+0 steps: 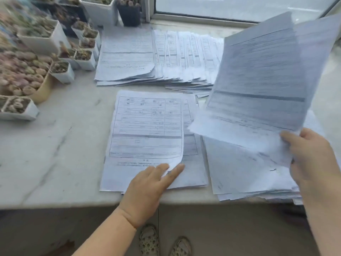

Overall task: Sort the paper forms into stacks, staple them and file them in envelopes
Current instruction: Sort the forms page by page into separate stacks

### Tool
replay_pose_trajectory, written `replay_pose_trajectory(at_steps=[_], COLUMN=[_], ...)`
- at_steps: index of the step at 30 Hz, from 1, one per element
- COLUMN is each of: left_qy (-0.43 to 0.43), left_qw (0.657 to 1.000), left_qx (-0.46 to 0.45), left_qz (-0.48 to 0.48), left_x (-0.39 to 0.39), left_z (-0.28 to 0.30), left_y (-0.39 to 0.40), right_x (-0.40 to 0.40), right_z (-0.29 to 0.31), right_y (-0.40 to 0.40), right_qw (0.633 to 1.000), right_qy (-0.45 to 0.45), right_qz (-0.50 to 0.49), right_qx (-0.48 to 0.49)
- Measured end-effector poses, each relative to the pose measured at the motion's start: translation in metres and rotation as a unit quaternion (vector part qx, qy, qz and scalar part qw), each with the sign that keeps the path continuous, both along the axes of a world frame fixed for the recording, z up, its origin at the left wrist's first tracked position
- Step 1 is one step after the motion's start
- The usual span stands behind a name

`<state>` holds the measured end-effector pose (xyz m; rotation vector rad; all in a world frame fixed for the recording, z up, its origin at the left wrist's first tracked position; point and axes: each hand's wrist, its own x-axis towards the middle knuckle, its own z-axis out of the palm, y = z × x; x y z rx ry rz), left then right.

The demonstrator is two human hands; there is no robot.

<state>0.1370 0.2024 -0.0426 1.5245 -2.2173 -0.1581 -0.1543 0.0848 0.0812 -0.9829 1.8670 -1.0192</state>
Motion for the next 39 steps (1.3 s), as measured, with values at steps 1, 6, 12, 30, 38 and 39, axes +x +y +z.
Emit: replay_pose_trajectory(at_steps=[1,6,12,30,38,39], left_qy=[-0.002,0.024,0.023,0.64,0.618,0.621], left_qw=[1.0,0.999,0.995,0.585,0.72,0.725], left_qx=[0.014,-0.034,-0.095,0.369,0.272,0.255], left_qz=[-0.011,-0.022,-0.035,0.334,0.159,0.154], left_x=[-0.003,-0.006,-0.003,0.066,0.016,0.006], left_z=[-0.005,-0.018,0.007,0.156,0.216,0.223], left_y=[-0.001,-0.006,-0.002,-0.047,-0.082,-0.088], right_x=[-0.002,0.057,0.112,0.097,0.047,0.038], right_z=[0.007,-0.008,-0.058,0.065,0.143,0.149], right_y=[0.0,-0.003,0.019,0.041,0.048,0.043], right_qw=[0.997,0.981,0.967,0.976,0.968,0.968], right_qy=[-0.071,-0.168,-0.055,-0.07,-0.109,-0.127], right_qz=[-0.022,0.05,0.132,0.202,0.216,0.207], right_qx=[-0.003,0.087,0.208,0.028,-0.061,-0.066])
